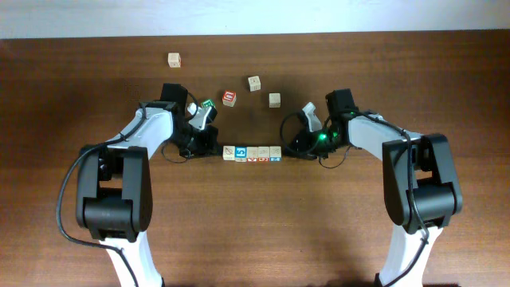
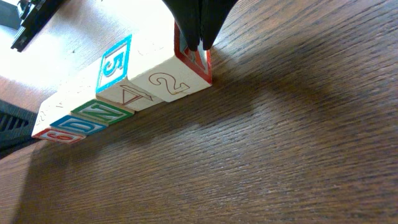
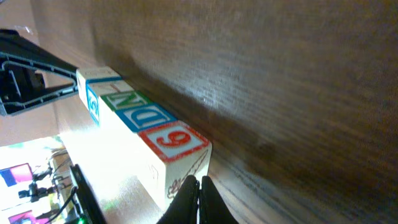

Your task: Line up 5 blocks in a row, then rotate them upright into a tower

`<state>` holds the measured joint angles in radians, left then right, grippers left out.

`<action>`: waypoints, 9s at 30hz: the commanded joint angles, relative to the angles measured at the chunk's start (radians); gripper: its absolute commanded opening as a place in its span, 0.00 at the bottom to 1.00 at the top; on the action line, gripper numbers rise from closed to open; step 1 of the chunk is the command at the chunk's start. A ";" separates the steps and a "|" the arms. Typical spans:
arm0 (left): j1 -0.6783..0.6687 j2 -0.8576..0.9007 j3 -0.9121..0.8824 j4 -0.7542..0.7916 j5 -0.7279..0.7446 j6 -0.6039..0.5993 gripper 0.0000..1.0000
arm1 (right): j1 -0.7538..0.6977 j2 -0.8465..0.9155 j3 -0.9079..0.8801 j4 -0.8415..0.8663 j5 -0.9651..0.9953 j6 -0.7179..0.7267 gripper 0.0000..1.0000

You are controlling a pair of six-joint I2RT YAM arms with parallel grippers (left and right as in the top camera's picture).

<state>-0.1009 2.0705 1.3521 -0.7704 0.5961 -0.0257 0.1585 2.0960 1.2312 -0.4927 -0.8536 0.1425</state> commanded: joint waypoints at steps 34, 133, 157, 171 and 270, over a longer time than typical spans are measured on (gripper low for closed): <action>-0.003 0.000 0.018 -0.001 0.023 0.019 0.00 | 0.000 0.005 -0.027 0.029 0.012 0.057 0.05; -0.003 -0.001 0.157 -0.163 -0.359 0.096 0.00 | 0.128 -0.079 0.049 -0.076 0.305 0.187 0.04; -0.003 0.047 0.141 -0.167 -0.123 0.176 0.00 | 0.122 -0.079 0.002 -0.016 0.251 0.172 0.04; -0.008 0.047 0.140 -0.175 -0.102 0.170 0.00 | 0.122 -0.075 0.001 -0.020 0.209 0.188 0.05; -0.008 0.047 0.139 -0.186 -0.121 0.056 0.00 | 0.190 -0.153 -0.018 0.116 0.041 0.177 0.04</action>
<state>-0.0925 2.1078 1.4998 -0.9577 0.4030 0.0402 0.2985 2.0018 1.2095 -0.3878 -0.7666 0.3359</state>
